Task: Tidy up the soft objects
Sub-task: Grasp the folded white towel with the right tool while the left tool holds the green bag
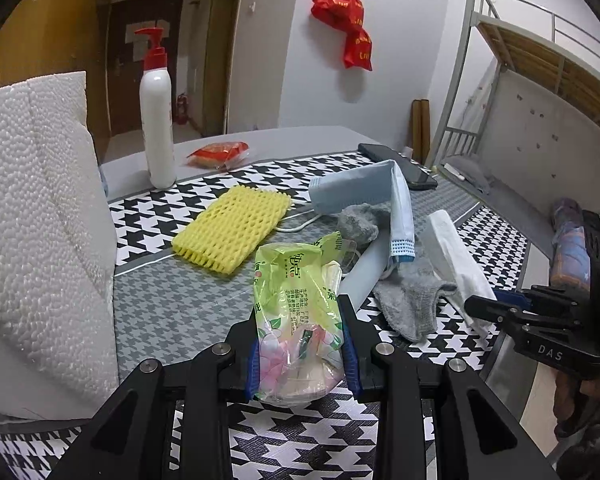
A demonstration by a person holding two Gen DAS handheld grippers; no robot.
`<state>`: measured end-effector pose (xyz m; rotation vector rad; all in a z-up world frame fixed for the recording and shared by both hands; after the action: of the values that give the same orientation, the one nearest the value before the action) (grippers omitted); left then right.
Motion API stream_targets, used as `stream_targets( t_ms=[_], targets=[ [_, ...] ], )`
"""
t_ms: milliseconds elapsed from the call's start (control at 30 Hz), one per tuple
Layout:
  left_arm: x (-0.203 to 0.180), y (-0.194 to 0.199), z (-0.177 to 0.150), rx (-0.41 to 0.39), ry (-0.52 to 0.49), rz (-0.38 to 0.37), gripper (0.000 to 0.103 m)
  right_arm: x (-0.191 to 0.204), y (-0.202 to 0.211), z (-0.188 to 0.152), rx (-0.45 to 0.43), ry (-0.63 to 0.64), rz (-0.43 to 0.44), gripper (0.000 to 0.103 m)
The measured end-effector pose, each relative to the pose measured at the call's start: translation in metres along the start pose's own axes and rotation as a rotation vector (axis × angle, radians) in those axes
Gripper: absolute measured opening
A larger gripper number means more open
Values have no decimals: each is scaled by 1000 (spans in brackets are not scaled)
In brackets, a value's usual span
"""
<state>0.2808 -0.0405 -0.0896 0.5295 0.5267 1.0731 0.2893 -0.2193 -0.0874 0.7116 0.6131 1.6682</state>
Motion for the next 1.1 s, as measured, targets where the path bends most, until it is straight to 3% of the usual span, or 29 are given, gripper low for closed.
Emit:
stream_targets(
  t_ms=[367,533,633,767,867,933,1100],
  targets=[
    [-3,9,3,-35,-4,-11,34,-8,29,14,-91,-15,5,21],
    [-7,12,7,-55,-16,-9,34,-8,44,20,-138,-6,13,12],
    [-8,11,7,-55,-21,-6,34,-10,38,15,-113,-17,30,12],
    [-6,6,6,-35,-14,-6,34,-15,26,10,-90,-13,-14,13],
    [-6,4,5,-32,-13,-7,34,-17,16,10,-67,-4,-45,25],
    [-5,4,5,-32,-13,-7,34,-17,10,10,-61,4,-59,54],
    [-1,3,5,-34,-1,-5,34,-21,-1,15,-55,8,-75,58]
  ],
)
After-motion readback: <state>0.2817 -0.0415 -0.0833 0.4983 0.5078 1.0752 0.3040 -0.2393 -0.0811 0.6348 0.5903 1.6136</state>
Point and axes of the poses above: each gripper's, at about its wrist camera, not at the fingertips, and y roughly against the way its jaws point, x to its left, z to its top, the point moved 3 cm from there along -y, roughly the way its jaws point
